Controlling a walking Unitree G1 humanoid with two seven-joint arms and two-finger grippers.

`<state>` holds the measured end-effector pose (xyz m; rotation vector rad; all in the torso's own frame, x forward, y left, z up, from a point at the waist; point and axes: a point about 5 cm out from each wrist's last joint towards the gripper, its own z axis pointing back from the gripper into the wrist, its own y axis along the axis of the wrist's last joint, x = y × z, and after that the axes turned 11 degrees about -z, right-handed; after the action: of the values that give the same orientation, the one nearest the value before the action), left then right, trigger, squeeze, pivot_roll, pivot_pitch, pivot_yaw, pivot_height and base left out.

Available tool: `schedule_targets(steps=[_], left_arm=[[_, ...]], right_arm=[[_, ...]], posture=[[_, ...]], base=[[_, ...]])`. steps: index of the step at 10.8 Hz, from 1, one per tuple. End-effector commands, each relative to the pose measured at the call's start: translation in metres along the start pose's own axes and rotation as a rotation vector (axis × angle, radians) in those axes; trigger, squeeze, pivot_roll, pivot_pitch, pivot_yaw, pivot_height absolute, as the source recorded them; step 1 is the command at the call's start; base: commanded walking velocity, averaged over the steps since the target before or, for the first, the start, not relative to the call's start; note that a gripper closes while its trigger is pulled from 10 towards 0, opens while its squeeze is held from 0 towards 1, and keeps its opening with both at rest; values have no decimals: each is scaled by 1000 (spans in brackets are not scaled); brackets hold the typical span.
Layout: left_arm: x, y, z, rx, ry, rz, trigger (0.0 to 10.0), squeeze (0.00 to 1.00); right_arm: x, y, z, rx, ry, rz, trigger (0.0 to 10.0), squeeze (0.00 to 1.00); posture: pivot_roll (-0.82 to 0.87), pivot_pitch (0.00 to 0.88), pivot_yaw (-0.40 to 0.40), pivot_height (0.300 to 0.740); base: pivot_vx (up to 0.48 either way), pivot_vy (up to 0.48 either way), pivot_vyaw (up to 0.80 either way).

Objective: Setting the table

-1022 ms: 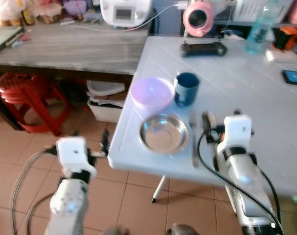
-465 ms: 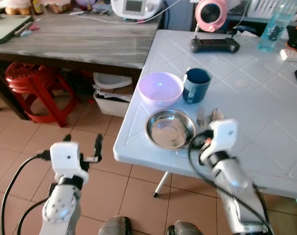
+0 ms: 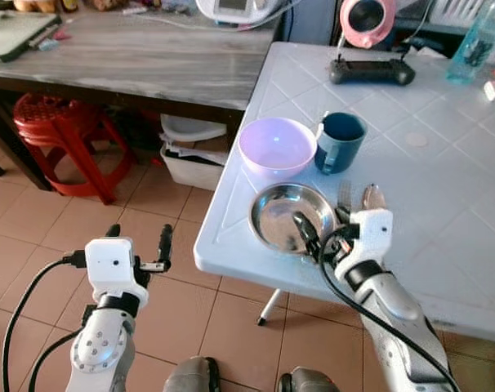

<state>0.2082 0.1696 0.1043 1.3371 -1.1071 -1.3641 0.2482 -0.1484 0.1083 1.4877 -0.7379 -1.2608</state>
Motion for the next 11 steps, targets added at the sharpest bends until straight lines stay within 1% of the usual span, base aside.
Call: schedule_targets(steps=[1,3,4,5,6,8,9,10,11], left_arm=[[-1,4,0,13,-6,-7,10000,0],[0,5,-1,14,-15,-6,10000,0],[0,5,-1,14,-17,-4,10000,0],[1,5,0,14,-19,-4,10000,0],[1,4,0,13,-22,-2,10000,0],[2,4,0,12,-26,0,10000,0],[2,4,0,12,-29,1,10000,0],[3,4,-1,12,-34,3,10000,0],[3,3,-1,12,-38,5,10000,0]], right_arm=[[1,4,3,7,-3,-5,10000,0],[1,0,1,-29,0,-52,10000,0],[0,-4,1,-68,9,-88,10000,0],[1,-8,1,-91,13,-124,4824,0],[-1,-8,1,-100,33,-135,0,0],[-1,-8,2,-114,40,-141,0,0],[1,-10,2,-132,20,-154,0,0],[6,-15,3,-175,-22,-176,0,0],[7,-17,3,-202,-28,-187,0,0]], posture=[[29,149,43,740],[31,149,44,740],[31,150,43,740],[32,150,42,740],[33,151,40,740],[32,152,40,740],[30,154,40,740],[29,155,40,740],[28,155,40,740]], base=[[0,0,0],[0,0,0],[0,0,0],[0,0,0],[0,0,0],[0,0,0],[0,0,0],[0,0,0],[0,0,0]])
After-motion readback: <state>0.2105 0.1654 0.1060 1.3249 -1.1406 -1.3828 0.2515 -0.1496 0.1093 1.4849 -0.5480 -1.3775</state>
